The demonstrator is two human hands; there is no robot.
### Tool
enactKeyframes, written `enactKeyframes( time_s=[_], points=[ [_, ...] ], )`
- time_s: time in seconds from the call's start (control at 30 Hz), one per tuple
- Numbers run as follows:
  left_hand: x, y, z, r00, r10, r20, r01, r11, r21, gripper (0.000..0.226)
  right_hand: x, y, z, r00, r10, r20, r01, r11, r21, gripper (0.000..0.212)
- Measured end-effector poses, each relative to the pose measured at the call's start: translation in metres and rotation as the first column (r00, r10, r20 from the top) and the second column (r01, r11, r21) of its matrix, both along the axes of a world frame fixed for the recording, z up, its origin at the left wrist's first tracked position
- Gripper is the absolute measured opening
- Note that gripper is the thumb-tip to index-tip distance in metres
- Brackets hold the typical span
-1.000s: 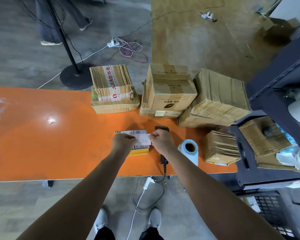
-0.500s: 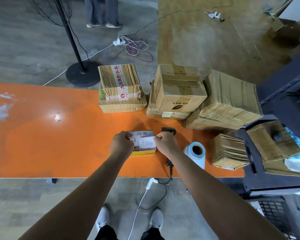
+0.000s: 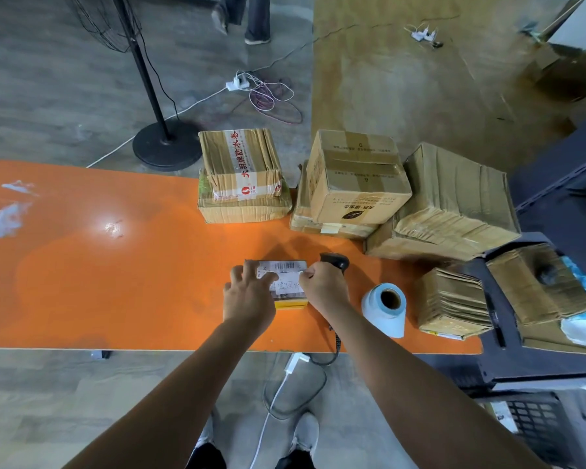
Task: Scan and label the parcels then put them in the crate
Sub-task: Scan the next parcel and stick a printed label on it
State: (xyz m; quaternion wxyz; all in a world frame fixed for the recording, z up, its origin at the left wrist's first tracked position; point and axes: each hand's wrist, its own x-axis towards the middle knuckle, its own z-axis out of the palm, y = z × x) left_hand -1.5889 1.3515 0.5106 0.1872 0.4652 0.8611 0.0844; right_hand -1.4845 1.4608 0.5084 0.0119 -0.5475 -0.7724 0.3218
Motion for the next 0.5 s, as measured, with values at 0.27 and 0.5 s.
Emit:
enactKeyframes(
  time_s=[0.27,0.5],
  points=[
    [0.002,-0.001,0.0,0.988,-0.098,-0.116,0.088,0.992,-0.087,0.052,-0.001,-0.004,-0.004,1.0,-0.009,-0.009,0.01,0.999,0.047,0.021],
    [0.002,0.001,0.001,0.988,-0.101,-0.113,0.09,0.991,-0.096,0.05,-0.006,-0.01,-0.004,1.0,-0.022,-0.018,0.023,0.997,0.069,0.023]
  ],
)
